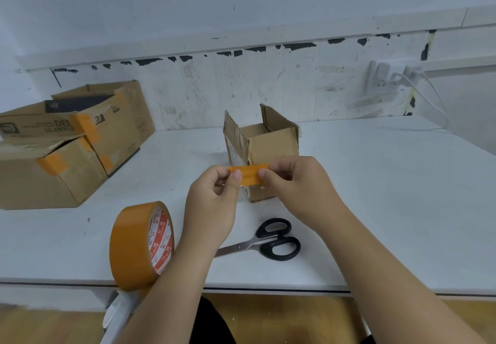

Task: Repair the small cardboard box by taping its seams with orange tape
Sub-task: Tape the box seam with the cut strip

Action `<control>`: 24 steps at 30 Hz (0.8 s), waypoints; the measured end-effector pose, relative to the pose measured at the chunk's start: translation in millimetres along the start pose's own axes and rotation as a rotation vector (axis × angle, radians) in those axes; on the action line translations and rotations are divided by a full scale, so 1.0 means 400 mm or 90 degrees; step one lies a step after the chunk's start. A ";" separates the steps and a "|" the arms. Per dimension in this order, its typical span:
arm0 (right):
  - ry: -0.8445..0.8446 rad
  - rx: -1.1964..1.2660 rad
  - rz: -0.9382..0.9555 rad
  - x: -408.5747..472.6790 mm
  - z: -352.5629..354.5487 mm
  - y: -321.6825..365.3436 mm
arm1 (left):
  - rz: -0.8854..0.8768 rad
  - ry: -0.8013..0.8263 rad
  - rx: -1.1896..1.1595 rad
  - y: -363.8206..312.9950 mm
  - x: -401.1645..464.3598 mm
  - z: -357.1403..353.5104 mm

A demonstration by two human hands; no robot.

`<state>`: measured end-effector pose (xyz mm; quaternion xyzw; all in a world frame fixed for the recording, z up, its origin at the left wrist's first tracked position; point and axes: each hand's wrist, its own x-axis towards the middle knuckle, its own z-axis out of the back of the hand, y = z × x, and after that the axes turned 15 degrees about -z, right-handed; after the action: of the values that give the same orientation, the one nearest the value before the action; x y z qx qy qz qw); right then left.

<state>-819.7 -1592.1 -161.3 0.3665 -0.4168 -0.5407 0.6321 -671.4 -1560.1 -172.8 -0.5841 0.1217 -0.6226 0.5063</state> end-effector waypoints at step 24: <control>-0.101 0.058 0.045 -0.015 -0.016 -0.044 | -0.041 -0.009 -0.057 0.035 -0.011 -0.025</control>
<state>-820.8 -1588.7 -180.7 0.3357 -0.5023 -0.5262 0.5984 -673.9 -1567.7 -188.8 -0.6146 0.1268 -0.6282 0.4599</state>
